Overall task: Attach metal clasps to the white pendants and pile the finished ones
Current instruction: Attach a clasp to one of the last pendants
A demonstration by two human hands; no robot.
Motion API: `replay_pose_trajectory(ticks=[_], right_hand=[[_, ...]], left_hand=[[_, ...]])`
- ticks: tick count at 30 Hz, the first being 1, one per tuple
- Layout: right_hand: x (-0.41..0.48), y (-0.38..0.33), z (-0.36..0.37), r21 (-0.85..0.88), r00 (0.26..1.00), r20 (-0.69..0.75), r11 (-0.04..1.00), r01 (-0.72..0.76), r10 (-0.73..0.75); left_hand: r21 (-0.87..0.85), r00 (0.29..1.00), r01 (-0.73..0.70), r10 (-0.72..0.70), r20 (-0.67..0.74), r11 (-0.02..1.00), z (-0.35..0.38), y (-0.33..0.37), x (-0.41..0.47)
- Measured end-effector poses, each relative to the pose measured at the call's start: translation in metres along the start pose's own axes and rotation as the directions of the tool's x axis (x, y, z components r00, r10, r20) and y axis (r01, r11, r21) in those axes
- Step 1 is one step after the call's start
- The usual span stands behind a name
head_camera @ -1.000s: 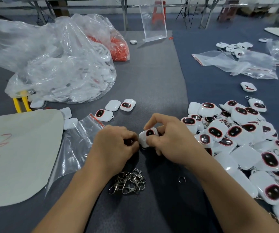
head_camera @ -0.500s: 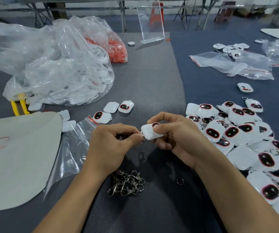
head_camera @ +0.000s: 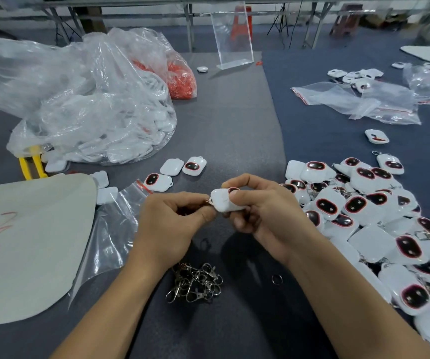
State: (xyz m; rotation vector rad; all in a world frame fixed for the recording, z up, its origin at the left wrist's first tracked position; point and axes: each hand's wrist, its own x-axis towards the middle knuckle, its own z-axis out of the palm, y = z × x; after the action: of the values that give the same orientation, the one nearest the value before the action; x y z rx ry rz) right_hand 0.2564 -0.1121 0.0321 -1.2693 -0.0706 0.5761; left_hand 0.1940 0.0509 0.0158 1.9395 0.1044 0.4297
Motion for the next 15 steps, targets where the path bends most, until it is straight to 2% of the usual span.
replay_pose_trajectory(ticks=[2,5,6,8,9,11,13,14,15], right_hand=[[0.000,-0.003,-0.003,0.020,1.000,0.013,1.000,-0.006,0.005],[-0.001,-0.004,-0.005,0.002,1.000,0.028,1.000,0.011,-0.011],[-0.001,-0.004,-0.005,-0.015,0.999,0.023,0.999,0.030,-0.030],[-0.002,-0.002,-0.003,-0.102,0.994,-0.007,0.988,0.112,-0.113],[-0.002,0.000,0.000,-0.172,0.985,-0.023,0.971,0.163,-0.170],[-0.003,0.007,0.007,-0.354,0.959,-0.033,0.900,0.253,-0.283],[-0.004,0.013,0.013,-0.478,0.934,-0.021,0.825,0.303,-0.356],[-0.004,0.014,0.015,-0.472,0.930,-0.025,0.825,0.312,-0.366],[-0.004,0.013,0.015,-0.405,0.937,-0.041,0.863,0.302,-0.347]], left_hand=[[-0.156,0.992,0.108,-0.097,0.078,0.982,0.003,0.004,0.001],[-0.223,0.987,0.152,-0.134,0.094,0.963,0.004,0.006,0.001],[-0.179,0.991,0.122,-0.110,0.077,0.976,0.003,0.005,0.001],[0.066,0.999,-0.016,0.013,0.053,0.998,0.001,0.002,0.000],[0.241,0.994,-0.097,0.084,0.063,0.966,0.001,0.000,-0.002],[0.535,0.970,-0.241,0.213,0.115,0.810,0.003,-0.002,-0.005],[0.657,0.942,-0.322,0.302,0.147,0.682,0.001,-0.003,-0.006],[0.664,0.938,-0.324,0.320,0.133,0.673,0.000,-0.005,-0.006],[0.635,0.947,-0.295,0.306,0.096,0.714,0.000,-0.005,-0.005]])
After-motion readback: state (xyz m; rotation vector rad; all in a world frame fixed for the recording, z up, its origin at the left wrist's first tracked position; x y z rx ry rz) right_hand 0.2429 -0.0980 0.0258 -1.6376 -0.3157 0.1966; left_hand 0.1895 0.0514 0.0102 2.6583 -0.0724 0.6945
